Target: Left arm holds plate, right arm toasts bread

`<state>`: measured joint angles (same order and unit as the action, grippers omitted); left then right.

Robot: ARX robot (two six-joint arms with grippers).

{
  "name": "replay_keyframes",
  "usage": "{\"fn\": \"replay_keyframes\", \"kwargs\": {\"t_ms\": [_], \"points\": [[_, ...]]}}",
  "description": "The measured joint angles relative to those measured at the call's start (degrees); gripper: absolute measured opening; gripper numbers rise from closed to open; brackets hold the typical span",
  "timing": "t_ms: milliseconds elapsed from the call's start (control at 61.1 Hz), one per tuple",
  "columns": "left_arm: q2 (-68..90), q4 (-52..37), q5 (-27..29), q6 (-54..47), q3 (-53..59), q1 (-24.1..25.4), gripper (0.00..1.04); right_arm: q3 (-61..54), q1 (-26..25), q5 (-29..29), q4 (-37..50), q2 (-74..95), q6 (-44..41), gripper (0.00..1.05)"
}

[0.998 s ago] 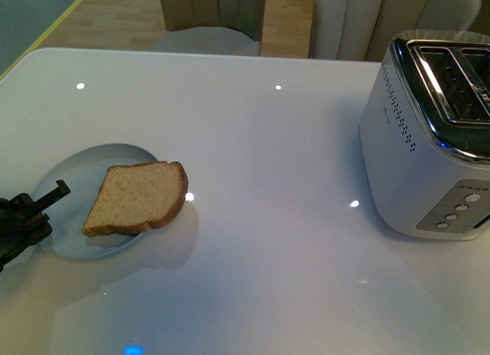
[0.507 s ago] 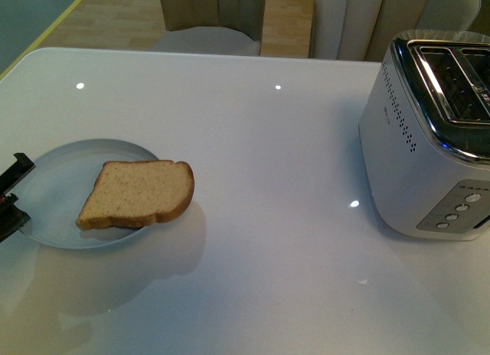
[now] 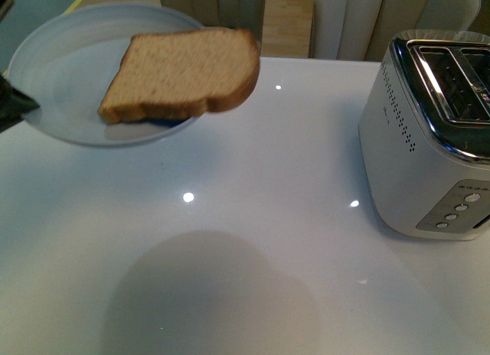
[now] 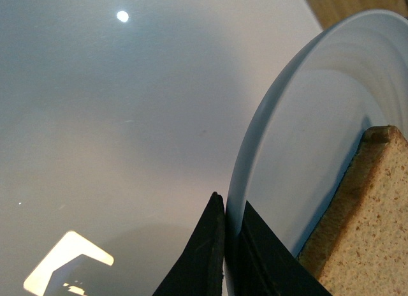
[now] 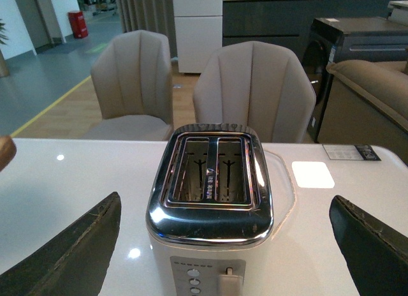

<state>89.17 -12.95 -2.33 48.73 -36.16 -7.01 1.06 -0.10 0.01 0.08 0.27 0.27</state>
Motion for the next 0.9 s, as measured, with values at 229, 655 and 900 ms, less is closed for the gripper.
{"fn": "replay_keyframes", "kwargs": {"t_ms": [229,655,900], "points": [[-1.75,4.83,4.44,4.57,-6.91,-8.83,0.03,0.02,0.0,0.0,0.0,0.0,0.0,0.96],[0.83,9.57,9.05,12.9,-14.51,-23.41,0.03,0.02,0.0,0.0,0.0,0.0,0.0,0.96],[1.55,10.32,9.68,14.62,-15.23,-25.94,0.03,2.14,-1.25,-4.57,-5.97,2.56,4.02,0.96]]}}
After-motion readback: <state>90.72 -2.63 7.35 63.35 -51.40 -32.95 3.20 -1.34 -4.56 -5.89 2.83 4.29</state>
